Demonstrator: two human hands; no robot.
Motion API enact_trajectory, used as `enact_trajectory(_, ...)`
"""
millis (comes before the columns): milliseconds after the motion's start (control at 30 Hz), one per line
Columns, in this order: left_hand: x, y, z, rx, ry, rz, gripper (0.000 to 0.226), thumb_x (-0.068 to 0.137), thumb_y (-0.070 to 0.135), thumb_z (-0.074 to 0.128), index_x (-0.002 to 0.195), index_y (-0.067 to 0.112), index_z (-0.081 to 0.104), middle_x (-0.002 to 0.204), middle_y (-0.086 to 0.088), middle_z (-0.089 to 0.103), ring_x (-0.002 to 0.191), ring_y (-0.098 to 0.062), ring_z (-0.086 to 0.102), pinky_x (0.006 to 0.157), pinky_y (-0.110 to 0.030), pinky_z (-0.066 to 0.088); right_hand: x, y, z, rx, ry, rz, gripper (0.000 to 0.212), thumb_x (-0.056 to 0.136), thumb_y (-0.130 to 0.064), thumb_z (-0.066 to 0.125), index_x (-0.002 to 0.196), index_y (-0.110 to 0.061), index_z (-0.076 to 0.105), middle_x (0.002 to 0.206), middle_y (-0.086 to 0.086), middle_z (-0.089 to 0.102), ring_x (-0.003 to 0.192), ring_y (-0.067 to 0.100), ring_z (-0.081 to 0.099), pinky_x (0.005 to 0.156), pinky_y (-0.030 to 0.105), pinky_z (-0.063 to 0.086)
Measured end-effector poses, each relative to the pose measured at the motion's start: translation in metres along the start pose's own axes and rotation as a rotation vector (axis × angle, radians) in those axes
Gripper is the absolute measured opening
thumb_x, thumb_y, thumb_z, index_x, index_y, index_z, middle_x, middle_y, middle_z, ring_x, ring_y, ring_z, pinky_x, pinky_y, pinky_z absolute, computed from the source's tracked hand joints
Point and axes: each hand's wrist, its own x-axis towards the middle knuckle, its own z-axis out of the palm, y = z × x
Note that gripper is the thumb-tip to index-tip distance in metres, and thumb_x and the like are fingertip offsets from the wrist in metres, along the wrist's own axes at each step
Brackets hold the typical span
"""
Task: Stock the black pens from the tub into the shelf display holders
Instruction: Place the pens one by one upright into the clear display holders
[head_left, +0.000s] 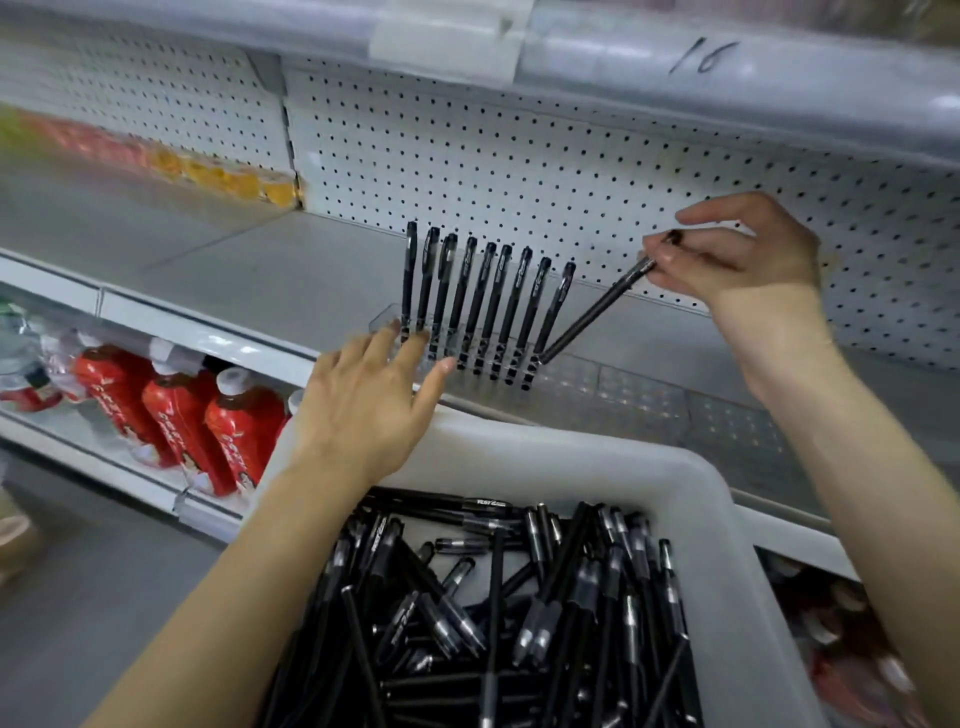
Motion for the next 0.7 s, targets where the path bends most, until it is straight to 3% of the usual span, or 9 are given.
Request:
enact_trajectory(267,0.001,0.0,0.002,0.004,0.017,0.003,0.079,0.086,0.061,-0.006,0.141,0.026,0.038,0.149,-0.005,0.037,0.133,-0.025,0.038,0.102,-0.044,0.034,0.009,0.009,0.01,-0.158,0.006,-0.111,0.035,0.081,-0.006,0.071,0.086,-0.032,0.05,0.082,0.0,0.067,0.08,0.019,0.069,0.085,0.044,0.055)
enact_trajectory(433,0.002,0.001,0.002,0.012,0.018,0.006,0.081,0.084,0.061,-0.008,0.142,0.026,0.037,0.15,-0.005,0.036,0.133,-0.026,0.037,0.103,-0.044,0.033,0.012,0.013,0.017,-0.232,-0.038,-0.131,0.037,0.082,-0.009,0.07,0.088,-0.037,0.047,0.083,-0.006,0.067,0.084,0.016,0.069,0.087,0.042,0.054)
enact_trajectory(700,0.001,0.001,0.002,0.001,0.028,0.014,0.079,0.086,0.06,-0.006,0.141,0.026,0.038,0.149,-0.004,0.037,0.134,-0.024,0.037,0.103,-0.042,0.033,0.016,0.02,0.03,-0.372,-0.165,-0.014,0.035,0.082,-0.009,0.071,0.109,-0.018,0.049,0.089,0.0,0.068,0.085,0.014,0.066,0.09,0.031,0.051)
